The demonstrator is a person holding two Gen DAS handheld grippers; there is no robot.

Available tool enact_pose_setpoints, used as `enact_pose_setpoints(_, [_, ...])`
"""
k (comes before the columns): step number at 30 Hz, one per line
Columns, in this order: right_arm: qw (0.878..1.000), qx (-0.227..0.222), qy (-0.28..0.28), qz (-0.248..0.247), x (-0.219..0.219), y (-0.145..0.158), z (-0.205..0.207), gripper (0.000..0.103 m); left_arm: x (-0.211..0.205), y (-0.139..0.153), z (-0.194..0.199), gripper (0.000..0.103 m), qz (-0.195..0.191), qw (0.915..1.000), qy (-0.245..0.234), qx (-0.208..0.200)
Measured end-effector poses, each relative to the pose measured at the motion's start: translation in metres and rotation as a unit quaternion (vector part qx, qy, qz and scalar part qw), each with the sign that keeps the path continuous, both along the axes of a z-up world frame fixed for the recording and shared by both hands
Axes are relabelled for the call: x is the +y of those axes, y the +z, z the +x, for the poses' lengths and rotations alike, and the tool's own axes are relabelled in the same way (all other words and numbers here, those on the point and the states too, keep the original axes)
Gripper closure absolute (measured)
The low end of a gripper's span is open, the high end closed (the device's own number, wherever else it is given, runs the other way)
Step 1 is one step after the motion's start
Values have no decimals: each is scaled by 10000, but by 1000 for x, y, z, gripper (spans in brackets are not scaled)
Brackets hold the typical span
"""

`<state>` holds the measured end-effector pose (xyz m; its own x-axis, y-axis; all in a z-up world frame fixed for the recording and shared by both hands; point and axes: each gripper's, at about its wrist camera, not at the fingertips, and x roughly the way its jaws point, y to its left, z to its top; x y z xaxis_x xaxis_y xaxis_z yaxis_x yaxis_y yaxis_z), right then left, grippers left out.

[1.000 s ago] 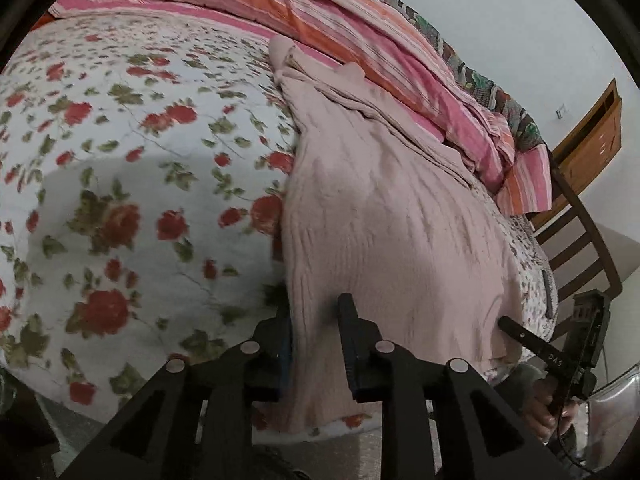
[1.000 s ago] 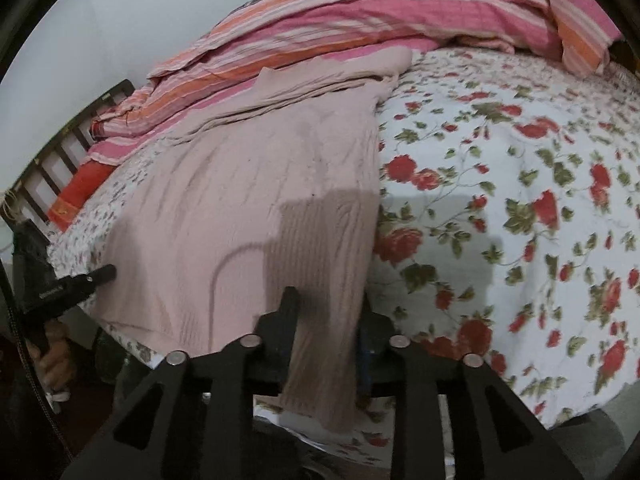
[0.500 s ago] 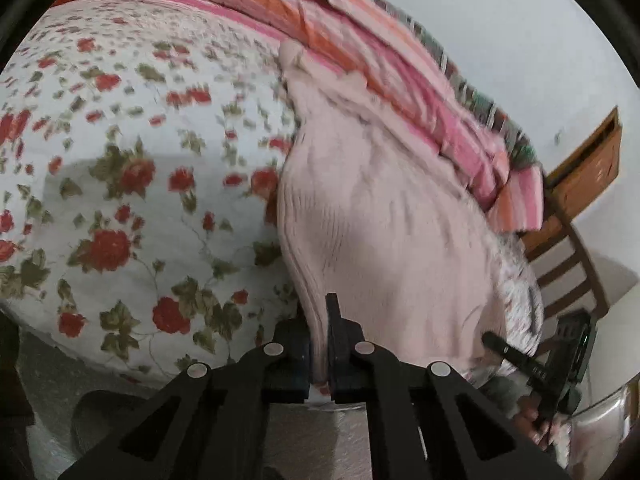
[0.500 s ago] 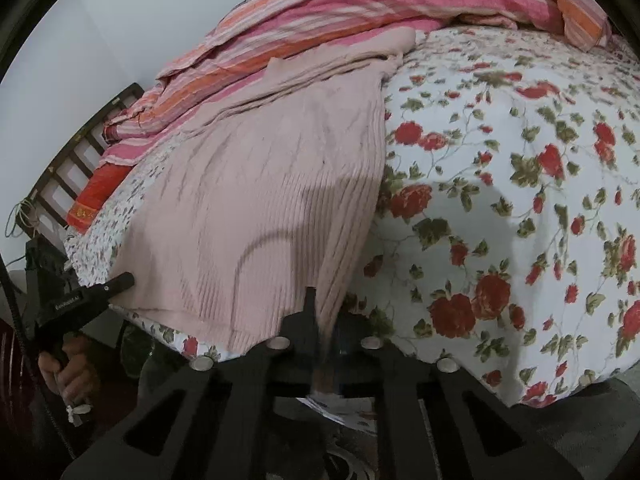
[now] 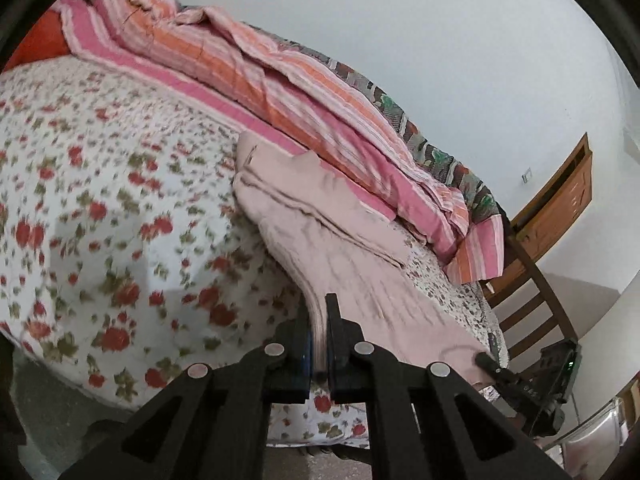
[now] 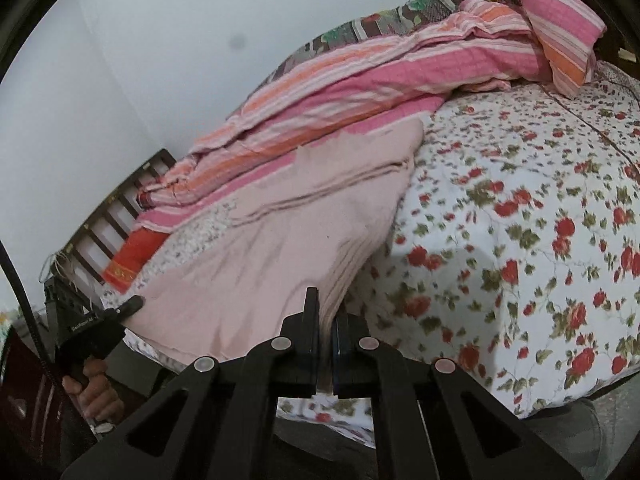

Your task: Fold small clothes

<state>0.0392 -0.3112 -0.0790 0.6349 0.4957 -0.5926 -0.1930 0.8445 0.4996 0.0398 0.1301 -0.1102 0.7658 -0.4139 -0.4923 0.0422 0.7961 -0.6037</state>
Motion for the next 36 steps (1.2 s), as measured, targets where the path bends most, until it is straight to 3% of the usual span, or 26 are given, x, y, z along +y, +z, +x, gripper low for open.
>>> enact_pose_setpoints(6, [9994, -305, -174, -39, 1, 25, 13, 98, 0, 23, 16, 97, 139, 9998, 153, -62])
enact_pose_setpoints(16, [9980, -424, -291, 377, -1, 55, 59, 98, 23, 42, 62, 97, -329, 9975, 619, -66])
enact_pose_setpoints(29, [9917, -258, -522, 1145, -3, 54, 157, 98, 22, 55, 158, 97, -21, 9969, 782, -16])
enact_pose_setpoints(36, [9919, -112, -587, 1117, 4, 39, 214, 98, 22, 38, 222, 97, 93, 9963, 848, 138])
